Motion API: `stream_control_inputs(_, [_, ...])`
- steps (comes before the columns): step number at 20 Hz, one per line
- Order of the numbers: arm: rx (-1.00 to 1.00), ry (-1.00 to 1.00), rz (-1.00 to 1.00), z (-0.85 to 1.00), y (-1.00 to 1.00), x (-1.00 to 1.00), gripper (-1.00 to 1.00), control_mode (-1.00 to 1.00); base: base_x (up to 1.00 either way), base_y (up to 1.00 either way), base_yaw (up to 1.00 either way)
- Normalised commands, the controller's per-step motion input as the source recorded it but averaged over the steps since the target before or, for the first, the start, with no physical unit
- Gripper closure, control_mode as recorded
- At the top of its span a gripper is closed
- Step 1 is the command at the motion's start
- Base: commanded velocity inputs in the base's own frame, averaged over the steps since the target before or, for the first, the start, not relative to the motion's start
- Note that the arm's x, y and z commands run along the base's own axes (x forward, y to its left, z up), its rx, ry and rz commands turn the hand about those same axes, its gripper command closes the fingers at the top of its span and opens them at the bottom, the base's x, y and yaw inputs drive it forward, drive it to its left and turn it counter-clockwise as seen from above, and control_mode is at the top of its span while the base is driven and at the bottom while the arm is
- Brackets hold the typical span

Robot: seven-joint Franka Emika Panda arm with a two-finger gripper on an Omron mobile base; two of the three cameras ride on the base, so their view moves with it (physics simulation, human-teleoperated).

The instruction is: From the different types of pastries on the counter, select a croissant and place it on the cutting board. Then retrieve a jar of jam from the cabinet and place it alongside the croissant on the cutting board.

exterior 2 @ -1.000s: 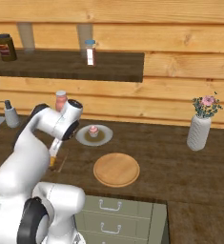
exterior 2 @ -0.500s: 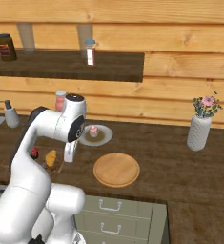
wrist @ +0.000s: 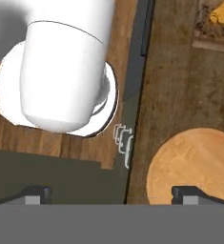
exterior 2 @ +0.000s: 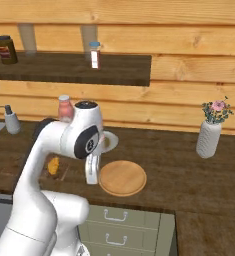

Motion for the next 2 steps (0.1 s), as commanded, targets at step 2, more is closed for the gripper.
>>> stream_control_inputs(2, [-0.08,0.00,0.00,0.14,-0.57,-0.69,-1.00,-1.00,0.00,0.00,0.00])
